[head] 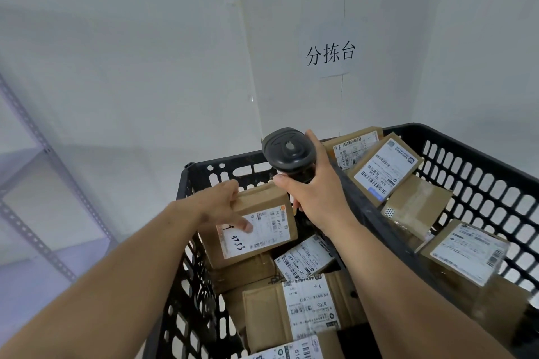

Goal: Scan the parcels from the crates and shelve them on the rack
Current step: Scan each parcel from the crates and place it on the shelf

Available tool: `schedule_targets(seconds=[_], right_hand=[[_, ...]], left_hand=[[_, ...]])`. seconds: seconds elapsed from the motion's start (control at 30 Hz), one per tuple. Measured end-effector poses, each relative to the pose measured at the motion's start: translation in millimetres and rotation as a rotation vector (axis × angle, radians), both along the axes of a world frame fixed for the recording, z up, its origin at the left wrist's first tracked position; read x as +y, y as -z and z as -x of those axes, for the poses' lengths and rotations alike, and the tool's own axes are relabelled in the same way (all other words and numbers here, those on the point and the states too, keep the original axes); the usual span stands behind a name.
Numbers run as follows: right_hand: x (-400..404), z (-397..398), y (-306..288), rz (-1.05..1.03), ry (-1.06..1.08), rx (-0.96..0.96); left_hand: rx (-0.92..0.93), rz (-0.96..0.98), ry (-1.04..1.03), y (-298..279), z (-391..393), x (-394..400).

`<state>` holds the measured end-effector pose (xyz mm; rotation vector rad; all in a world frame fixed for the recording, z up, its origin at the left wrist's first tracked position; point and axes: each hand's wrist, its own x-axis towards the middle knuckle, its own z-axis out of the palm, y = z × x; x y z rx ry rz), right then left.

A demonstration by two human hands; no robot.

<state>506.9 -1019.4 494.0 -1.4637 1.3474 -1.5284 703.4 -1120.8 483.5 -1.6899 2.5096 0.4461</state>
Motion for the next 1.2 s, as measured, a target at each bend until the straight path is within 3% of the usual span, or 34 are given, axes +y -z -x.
schedule_targets(seconds=[0.1, 0.27, 0.37, 0.43, 0.6, 0.7, 0.87, 1.2], right_hand=[[-0.5, 1.2, 0.2, -0.006, 0.015, -0.007], [-1.2, -0.5, 0.7, 0.001, -0.014, -0.026], [2.3, -4.9, -1.2, -0.011, -0.001, -0.044], [4.3, -1.7, -4.8, -0.010, 0.003, -0.077], [28.9, 13.7, -23.1, 0.032, 0.017, -0.141], [57.7, 15.1, -30.8, 0.048, -0.008, -0.139], [101.6, 14.3, -30.6, 0.070, -0.061, -0.145], [189.0, -15.1, -17.5, 0.061, 0.005, -0.117]], left_hand=[[0.027, -0.185, -0.022, -3.2, -2.3, -1.1], [-0.104, -0.258, 0.009, -17.9, -1.3, 4.1], [-0.044, -0.276, -0.036, -22.1, -3.9, 13.4], [0.084, -0.220, -0.098, -22.9, -10.4, 20.5], [0.755, -0.226, -0.233, -24.4, -23.3, 50.1], [0.988, -0.199, -0.288, -21.2, -24.5, 71.4], [1.192, -0.165, -0.309, -14.0, -19.3, 100.6], [1.322, -0.176, -0.163, -17.9, 7.2, 145.3]])
